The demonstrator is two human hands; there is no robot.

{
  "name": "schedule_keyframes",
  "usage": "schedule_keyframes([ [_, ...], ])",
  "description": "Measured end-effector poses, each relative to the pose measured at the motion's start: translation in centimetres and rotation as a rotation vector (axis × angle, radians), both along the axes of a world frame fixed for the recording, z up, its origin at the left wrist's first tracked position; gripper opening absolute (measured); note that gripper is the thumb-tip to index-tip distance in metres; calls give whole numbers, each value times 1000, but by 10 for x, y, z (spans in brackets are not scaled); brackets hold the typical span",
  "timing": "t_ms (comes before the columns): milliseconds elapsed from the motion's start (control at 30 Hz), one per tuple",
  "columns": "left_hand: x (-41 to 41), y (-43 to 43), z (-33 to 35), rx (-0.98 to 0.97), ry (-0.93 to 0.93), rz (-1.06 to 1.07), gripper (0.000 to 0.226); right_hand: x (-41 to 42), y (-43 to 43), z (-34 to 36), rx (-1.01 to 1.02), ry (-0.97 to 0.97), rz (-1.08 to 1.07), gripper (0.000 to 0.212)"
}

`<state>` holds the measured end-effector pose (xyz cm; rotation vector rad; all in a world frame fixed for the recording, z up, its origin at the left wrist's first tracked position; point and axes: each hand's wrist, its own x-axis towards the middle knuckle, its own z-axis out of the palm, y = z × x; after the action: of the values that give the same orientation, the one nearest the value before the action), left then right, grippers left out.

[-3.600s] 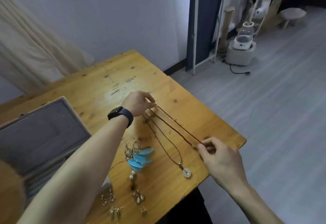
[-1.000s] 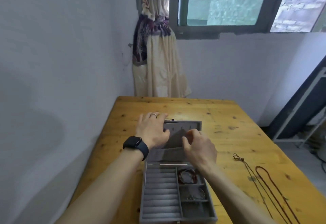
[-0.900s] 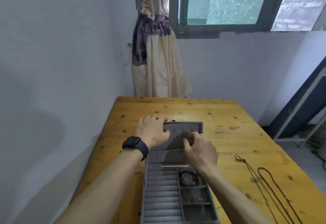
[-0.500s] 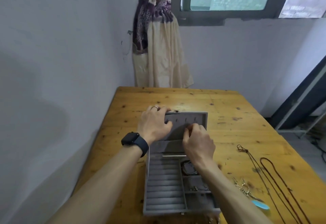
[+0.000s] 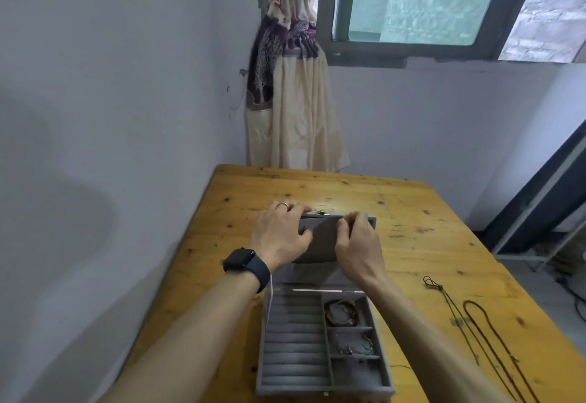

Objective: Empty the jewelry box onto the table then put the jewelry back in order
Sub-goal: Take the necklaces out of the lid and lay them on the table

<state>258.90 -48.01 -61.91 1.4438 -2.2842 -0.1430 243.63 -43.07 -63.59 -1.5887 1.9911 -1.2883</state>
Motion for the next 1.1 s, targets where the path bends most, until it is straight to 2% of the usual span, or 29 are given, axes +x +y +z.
schedule_keyframes([
  [67, 1, 1, 1, -2, -2, -2, 45, -2, -1, 2, 22, 33, 1, 10],
  [133, 1, 1, 2, -6, -9, -1, 45, -3, -2, 4, 10, -22, -30, 9],
  [233, 2, 2, 2, 3, 3, -10, 46, -1, -2, 10, 12, -292, -110, 10],
  [333, 4, 3, 2, -1, 9, -13, 45, 2, -3, 11, 31, -623, -92, 15],
  [433, 5, 4, 2, -5, 9, -11, 45, -1, -6, 12, 93, -772, -86, 13],
  [533, 5, 4, 3, -2, 9, -13, 45, -8, -4, 18, 102, -1001, -113, 10],
  [600, 5, 4, 3, 2, 17, -11, 45, -15, -1, 20, 74, -1063, -160, 16],
  [667, 5, 4, 3, -2, 15, -13, 44, -20, 4, 23, 47, -1087, -128, 18],
  [767, 4, 4, 2, -7, 8, -12, 44, -19, 10, 38, 35, -1067, 32, 10],
  [1033, 4, 3, 12, 43, -54, -27, 48, -10, 27, 87, 56, -726, 302, 16],
  [1100, 5, 4, 22, 49, 4, -74, 49, -8, 33, 92, 64, -664, 332, 15],
])
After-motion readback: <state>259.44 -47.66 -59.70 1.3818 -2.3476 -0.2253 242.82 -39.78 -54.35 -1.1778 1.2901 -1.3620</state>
